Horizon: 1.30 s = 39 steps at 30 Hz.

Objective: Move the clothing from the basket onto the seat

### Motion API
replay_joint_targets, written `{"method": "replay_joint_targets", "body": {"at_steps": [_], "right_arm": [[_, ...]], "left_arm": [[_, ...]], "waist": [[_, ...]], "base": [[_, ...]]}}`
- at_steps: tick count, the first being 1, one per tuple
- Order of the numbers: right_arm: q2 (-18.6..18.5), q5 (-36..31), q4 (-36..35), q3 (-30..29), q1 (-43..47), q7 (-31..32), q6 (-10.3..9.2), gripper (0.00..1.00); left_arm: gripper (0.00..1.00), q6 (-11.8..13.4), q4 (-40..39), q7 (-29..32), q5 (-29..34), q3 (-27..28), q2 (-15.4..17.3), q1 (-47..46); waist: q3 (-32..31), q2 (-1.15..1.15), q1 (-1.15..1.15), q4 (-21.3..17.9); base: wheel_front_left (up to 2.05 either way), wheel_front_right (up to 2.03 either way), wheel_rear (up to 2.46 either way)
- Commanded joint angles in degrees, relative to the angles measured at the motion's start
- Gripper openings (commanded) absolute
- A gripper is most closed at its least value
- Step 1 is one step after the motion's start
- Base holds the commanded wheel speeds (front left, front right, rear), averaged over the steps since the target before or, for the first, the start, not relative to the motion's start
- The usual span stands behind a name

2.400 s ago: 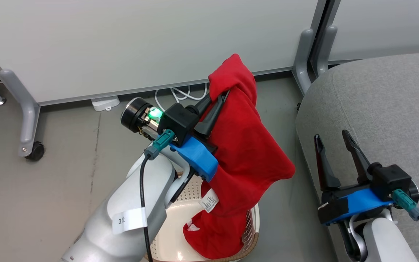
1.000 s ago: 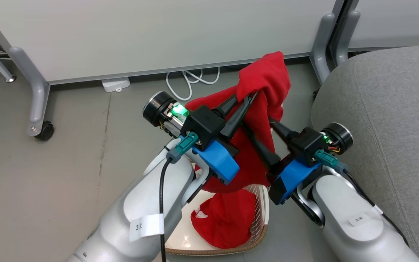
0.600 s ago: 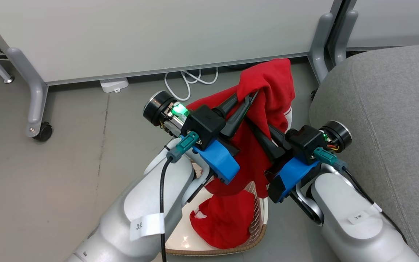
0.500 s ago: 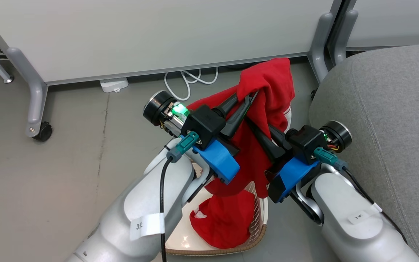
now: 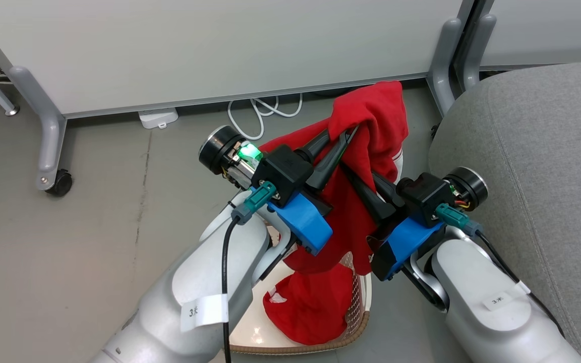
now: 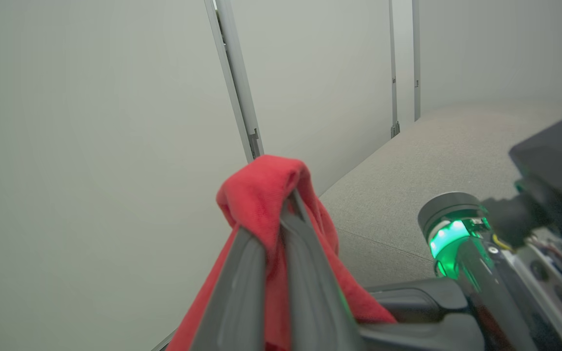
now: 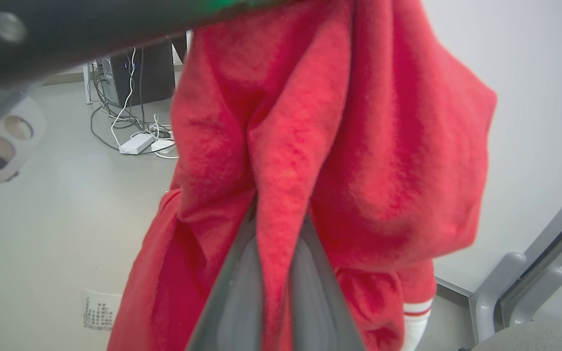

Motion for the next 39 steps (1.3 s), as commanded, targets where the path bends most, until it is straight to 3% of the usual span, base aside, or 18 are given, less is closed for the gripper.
{"method": "replay_joint_targets", "body": {"at_steps": [1, 2, 3, 23, 39], "right_arm": [[0.14, 0.21, -0.34, -0.16, -0.38, -0.20, 0.01, 0.00], [0.17, 0.20, -0.37, -0.19, -0.35, -0.20, 0.01, 0.00], [0.20, 0.18, -0.42, -0.21, -0.34, -0.20, 0.01, 0.00], [0.80, -0.26, -2.01, -2.39, 0.90, -0.21, 0.01, 0.00], [2.22, -2.28, -5.49, -10.12, 2.78, -0.20, 0.01, 0.00]], "left_arm": [[0.00, -0.15, 0.15, -0.28, 0.05, 0.01, 0.16, -0.76], [0.62, -0.15, 0.16, -0.28, 0.05, 0.28, 0.15, -0.75], [1.00, -0.15, 0.24, -0.28, 0.15, 0.45, 0.15, -0.74], [1.00, -0.15, 1.37, -0.22, 1.54, 1.32, 0.47, 0.52], [1.00, -0.14, 0.46, -0.22, 1.87, 0.26, 1.86, -0.40]], "waist": [[0.04, 0.00, 0.00, -0.02], [0.08, 0.00, 0.00, -0.04], [0.11, 0.00, 0.00, -0.05], [1.12, 0.00, 0.00, -2.05], [5.01, 0.00, 0.00, -10.08]], "base": [[0.00, 0.00, 0.00], [0.00, 0.00, 0.00], [0.00, 0.00, 0.00], [0.00, 0.00, 0.00], [0.00, 0.00, 0.00]]}}
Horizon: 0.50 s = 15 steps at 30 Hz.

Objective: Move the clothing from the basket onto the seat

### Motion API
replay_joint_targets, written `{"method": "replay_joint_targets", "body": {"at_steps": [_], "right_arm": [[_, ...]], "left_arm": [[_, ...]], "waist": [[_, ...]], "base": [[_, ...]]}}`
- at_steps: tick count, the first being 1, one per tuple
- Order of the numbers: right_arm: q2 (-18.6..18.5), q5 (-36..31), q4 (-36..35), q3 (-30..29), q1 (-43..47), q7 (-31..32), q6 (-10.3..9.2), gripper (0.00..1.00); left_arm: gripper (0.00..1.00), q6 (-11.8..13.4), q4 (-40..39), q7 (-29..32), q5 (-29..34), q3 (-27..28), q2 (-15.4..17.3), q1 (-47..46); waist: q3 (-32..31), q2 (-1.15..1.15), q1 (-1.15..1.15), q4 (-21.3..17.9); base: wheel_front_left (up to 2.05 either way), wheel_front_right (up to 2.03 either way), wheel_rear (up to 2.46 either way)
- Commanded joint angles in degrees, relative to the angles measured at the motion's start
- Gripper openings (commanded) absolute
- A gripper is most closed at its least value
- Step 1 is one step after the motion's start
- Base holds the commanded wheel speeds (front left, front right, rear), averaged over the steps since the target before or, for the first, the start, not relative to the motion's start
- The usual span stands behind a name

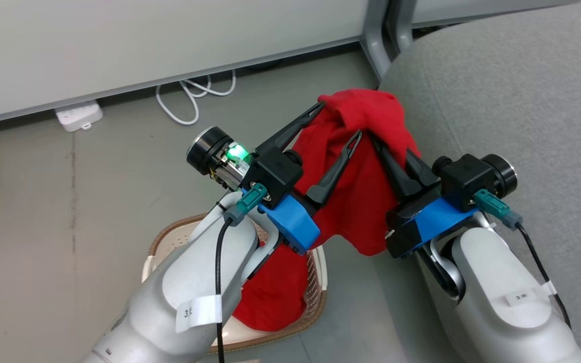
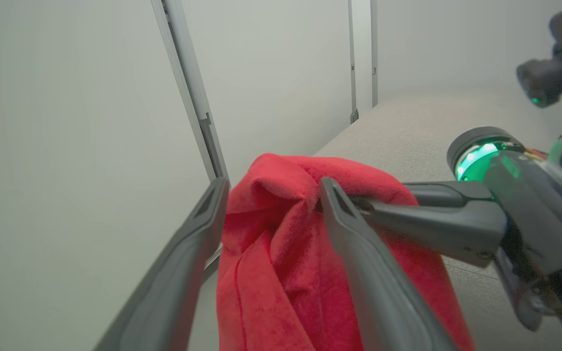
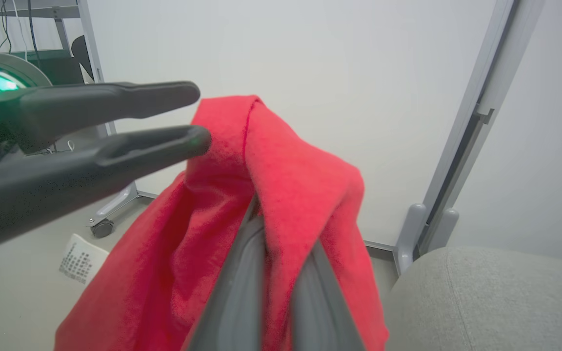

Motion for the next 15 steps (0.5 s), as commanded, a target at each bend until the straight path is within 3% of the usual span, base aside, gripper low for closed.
{"method": "replay_joint_targets", "body": {"at_steps": [1, 15], "right_arm": [[0.27, -0.37, -0.62, -0.90, 0.94, -0.20, 0.01, 0.00], [1.20, -2.53, -5.88, -13.19, 4.49, -0.21, 0.02, 0.00]], "left_arm": [[1.00, -0.13, -0.17, -0.16, 0.20, -0.11, 0.32, -0.71], [1.00, -0.13, -0.34, -0.16, -0.25, -3.07, 1.37, -2.26]], "waist": [[1.04, 0.00, 0.00, -1.70], [4.75, 0.00, 0.00, -9.39]], "base": [[0.00, 0.00, 0.00], [0.00, 0.00, 0.00]]}}
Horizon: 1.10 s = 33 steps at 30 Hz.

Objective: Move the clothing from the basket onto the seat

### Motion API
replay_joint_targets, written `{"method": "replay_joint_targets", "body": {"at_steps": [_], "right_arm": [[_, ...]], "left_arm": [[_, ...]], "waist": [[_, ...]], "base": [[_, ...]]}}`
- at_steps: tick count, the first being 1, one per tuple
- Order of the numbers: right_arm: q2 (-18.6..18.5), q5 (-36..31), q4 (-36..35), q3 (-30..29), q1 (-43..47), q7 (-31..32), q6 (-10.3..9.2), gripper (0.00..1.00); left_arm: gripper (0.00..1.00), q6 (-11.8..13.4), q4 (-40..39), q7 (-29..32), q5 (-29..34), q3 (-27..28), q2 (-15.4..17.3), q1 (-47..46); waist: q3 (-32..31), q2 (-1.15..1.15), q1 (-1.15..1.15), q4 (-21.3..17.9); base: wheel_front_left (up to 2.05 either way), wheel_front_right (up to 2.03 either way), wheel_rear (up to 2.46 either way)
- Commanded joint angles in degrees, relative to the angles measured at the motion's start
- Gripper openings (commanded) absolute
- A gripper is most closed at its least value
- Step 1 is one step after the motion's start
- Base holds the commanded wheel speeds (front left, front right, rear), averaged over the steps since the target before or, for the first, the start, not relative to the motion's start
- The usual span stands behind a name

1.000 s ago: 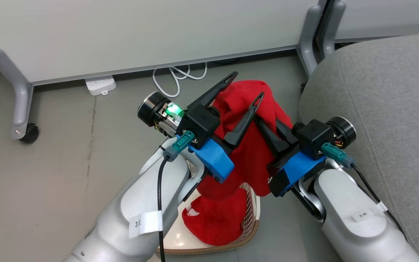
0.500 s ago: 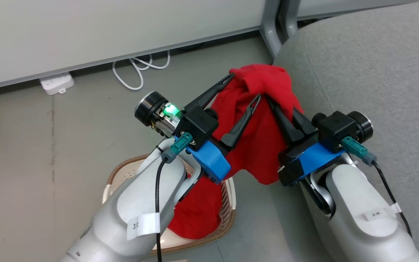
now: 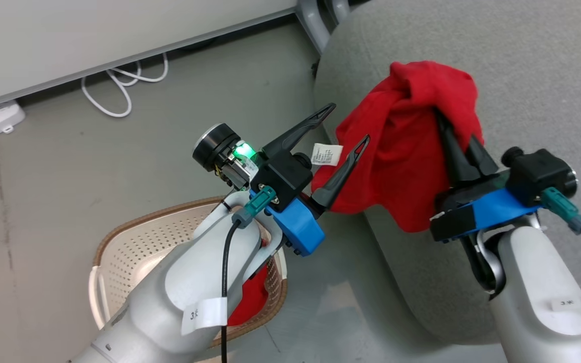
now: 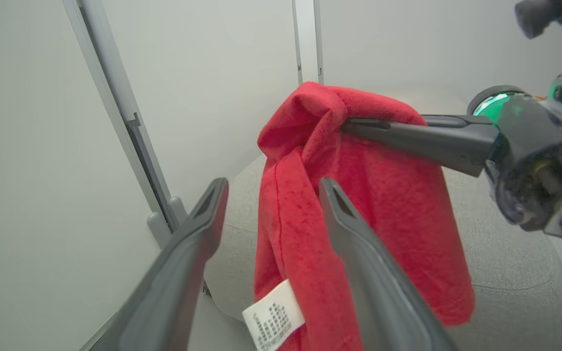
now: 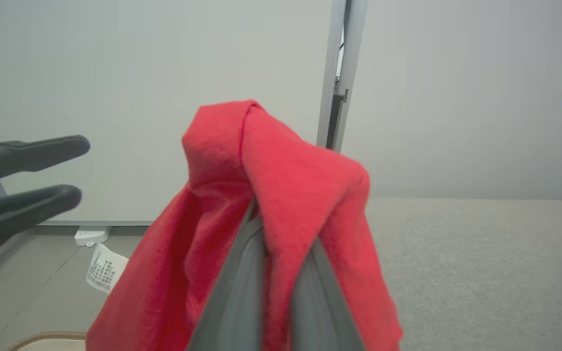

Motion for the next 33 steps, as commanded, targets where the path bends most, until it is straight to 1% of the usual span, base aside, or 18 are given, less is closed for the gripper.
{"method": "replay_joint_targets", "body": {"at_steps": [1, 8, 17, 24, 33], "right_arm": [[0.26, -0.61, -0.86, -1.39, 0.94, -0.22, 0.02, 0.00], [0.64, -1.33, -3.21, -6.29, 3.53, -0.22, 0.03, 0.00], [1.55, -1.57, -4.41, -9.26, 6.74, -0.22, 0.03, 0.00], [2.10, -1.65, -4.83, -9.60, 8.02, -0.22, 0.03, 0.00], [2.03, -1.79, -5.23, -10.46, 6.25, -0.22, 0.02, 0.00]], "left_arm": [[1.00, -0.13, 0.00, -0.16, -0.15, -0.22, 0.41, -0.93], [1.00, -0.13, 0.46, -0.15, -0.50, -2.01, 0.87, -0.97], [1.00, -0.13, 0.86, -0.01, -1.49, -4.28, 0.99, -0.70], [1.00, -0.13, 1.05, -0.03, -2.00, -4.93, 1.02, -0.74], [1.00, 0.35, 0.29, -0.07, -2.21, -4.85, 1.11, -1.35]], "waist": [[1.00, 0.00, -0.01, -1.53], [2.02, 0.00, -0.01, -4.92], [2.32, 0.00, -0.01, -8.34], [2.10, 0.00, -0.01, -9.25], [2.60, 0.00, -0.01, -8.72]], "base": [[0.00, 0.00, 0.00], [0.00, 0.00, 0.00], [0.00, 0.00, 0.00], [0.00, 0.00, 0.00], [0.00, 0.00, 0.00]]}}
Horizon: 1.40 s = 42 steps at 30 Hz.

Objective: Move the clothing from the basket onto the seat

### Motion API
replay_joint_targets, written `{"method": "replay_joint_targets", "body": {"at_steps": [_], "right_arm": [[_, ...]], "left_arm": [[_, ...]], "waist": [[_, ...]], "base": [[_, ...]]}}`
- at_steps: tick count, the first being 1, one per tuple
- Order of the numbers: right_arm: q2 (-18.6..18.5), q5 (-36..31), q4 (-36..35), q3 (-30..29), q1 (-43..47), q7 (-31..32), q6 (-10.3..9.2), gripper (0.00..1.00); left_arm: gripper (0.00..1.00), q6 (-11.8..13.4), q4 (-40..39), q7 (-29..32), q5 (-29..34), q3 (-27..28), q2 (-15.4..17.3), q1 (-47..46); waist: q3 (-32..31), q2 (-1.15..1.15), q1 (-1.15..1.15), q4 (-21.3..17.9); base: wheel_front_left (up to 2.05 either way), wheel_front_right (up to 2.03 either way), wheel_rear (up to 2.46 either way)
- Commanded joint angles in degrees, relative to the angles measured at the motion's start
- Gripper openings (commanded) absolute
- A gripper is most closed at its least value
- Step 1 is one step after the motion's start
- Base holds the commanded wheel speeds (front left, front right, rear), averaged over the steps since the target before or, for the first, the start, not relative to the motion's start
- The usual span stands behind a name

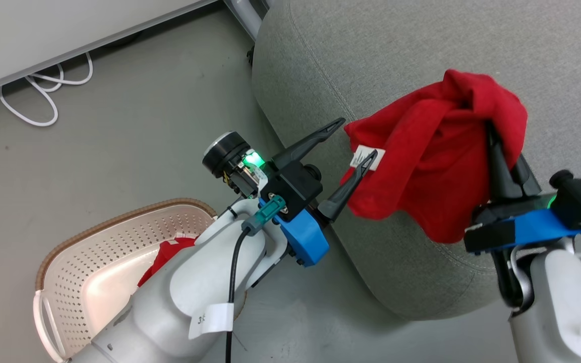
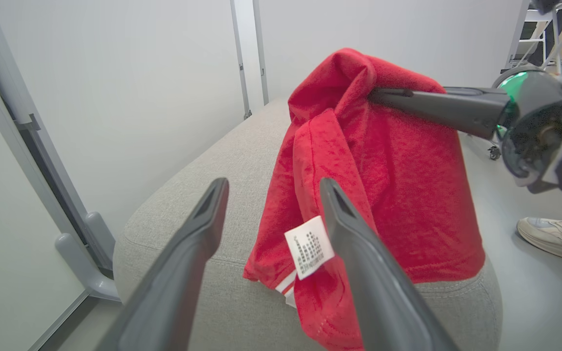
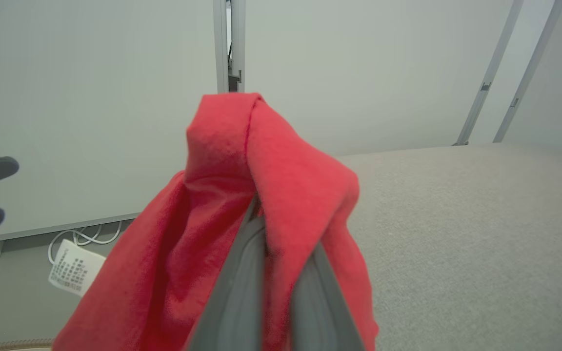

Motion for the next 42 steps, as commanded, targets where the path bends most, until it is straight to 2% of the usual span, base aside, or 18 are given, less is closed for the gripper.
{"method": "replay_joint_targets", "body": {"at_steps": [1, 8, 13, 21, 25, 30, 34, 42], "right_arm": [[-0.13, -0.08, -0.54, -0.31, -1.45, -0.22, 0.02, 0.00], [-1.89, -0.45, -2.58, -2.06, -9.76, -0.22, 0.01, 0.00], [-4.13, -0.49, -4.74, -7.55, -18.68, -0.21, 0.01, 0.00], [-10.14, 0.32, -6.13, -17.83, -32.30, -0.21, 0.01, 0.00], [-13.57, 1.18, -3.77, -21.02, -36.53, -0.20, 0.01, 0.00], [-17.05, 2.16, 3.26, -22.99, -39.03, -0.22, 0.01, 0.00], [-16.31, 3.10, 8.50, -24.43, -39.31, -0.21, 0.01, 0.00], [-11.99, 3.51, 14.91, -25.89, -35.35, -0.21, 0.01, 0.00]], "left_arm": [[1.00, 0.24, -0.30, -0.16, -0.18, 0.16, 0.37, -0.78], [1.00, 0.93, -2.36, 0.61, 0.56, 0.56, 1.93, -2.58], [1.00, 1.12, -4.71, 2.19, 1.78, 0.51, 3.72, -5.39], [1.00, 1.09, -9.03, 5.54, 3.80, 0.29, 6.86, -10.09], [1.00, 1.12, -11.05, 6.77, 4.76, 0.11, 8.25, -11.69], [1.00, 1.09, -12.97, 8.04, 5.31, -0.24, 9.30, -12.83], [1.00, 1.30, -13.65, 8.22, 5.55, -0.27, 10.34, -13.05], [1.00, 1.74, -14.56, 8.53, 5.37, -0.53, 11.03, -13.02]], "waist": [[0.34, 0.00, 0.00, 0.06], [4.71, 0.00, 0.00, 0.33], [10.91, 0.00, 0.00, 1.52], [20.98, 0.00, 0.00, 3.60], [24.96, 0.00, 0.00, 4.32], [28.79, 0.00, 0.00, 4.90], [30.52, 0.00, 0.00, 5.21], [31.43, 0.00, 0.00, 5.60]], "base": [[0.00, 0.00, 0.00], [0.00, 0.00, 0.00], [0.00, 0.00, 0.00], [0.00, 0.00, 0.00], [0.00, 0.00, 0.00], [0.00, 0.00, 0.00], [0.00, 0.00, 0.00], [0.00, 0.00, 0.00]]}}
